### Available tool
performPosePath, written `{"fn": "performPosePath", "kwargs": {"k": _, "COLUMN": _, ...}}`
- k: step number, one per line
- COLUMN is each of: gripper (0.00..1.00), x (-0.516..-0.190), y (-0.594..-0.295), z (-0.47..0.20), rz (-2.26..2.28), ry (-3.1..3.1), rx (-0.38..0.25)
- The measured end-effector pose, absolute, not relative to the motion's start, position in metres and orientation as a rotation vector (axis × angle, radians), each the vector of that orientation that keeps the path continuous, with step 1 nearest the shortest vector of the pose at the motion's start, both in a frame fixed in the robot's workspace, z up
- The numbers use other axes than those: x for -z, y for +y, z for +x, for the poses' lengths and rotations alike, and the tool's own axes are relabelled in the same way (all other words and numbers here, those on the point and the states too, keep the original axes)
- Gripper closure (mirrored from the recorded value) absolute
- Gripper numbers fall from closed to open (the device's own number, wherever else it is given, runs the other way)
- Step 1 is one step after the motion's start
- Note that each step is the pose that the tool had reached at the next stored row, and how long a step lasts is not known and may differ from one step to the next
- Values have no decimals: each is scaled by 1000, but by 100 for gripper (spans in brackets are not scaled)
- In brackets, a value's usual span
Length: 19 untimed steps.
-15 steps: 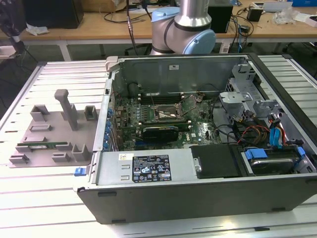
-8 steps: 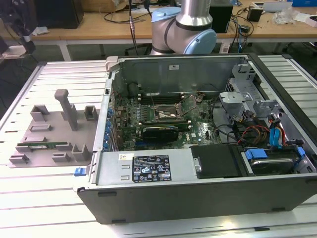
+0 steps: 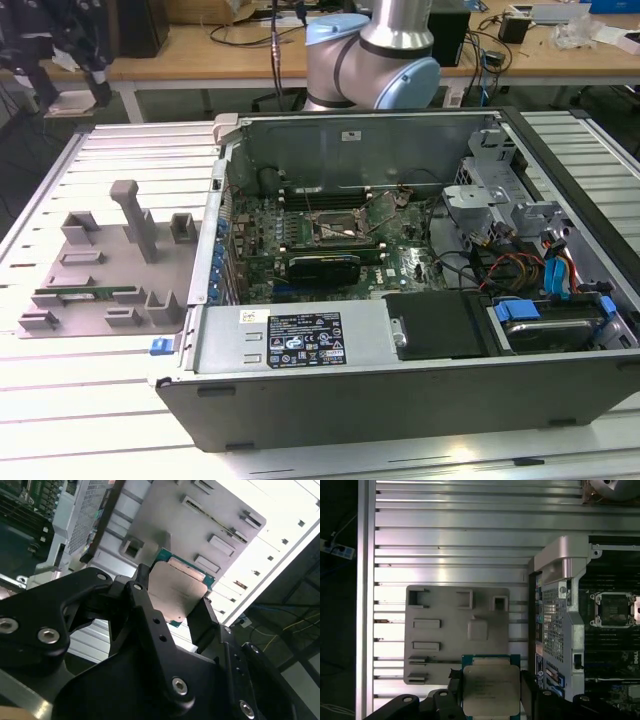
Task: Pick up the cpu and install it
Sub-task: 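Pick up the cpu and move it towards the insertion slot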
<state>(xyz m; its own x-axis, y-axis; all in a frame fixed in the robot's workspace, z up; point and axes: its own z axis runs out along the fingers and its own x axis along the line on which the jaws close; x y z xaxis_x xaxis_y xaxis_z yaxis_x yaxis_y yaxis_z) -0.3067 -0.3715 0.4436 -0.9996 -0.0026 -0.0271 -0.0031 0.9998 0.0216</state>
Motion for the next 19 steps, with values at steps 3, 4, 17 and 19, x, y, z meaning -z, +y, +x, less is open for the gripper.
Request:
{"fn": "performPosePath", "kwargs": {"k": 3, "gripper": 45, "x": -444, "y": -371, "z": -291, "rz": -5, "ry": 3114, "rx": -34}}
{"fn": "performPosePath", "kwargs": {"k": 4, "gripper": 45, "x": -444, "y": -371, "z": -288, "rz": -4, "ry": 3114, "rx": -34}}
{"fn": "performPosePath", "kwargs": {"k": 17, "gripper": 45, "x": -444, "y": -371, "z": -231, "rz": -5, "ry": 3114, "rx": -34}}
{"fn": "performPosePath", "kwargs": {"k": 19, "gripper": 45, "x": -444, "y": -371, "z": -221, "rz": -4, "ry": 3114, "rx": -34}}
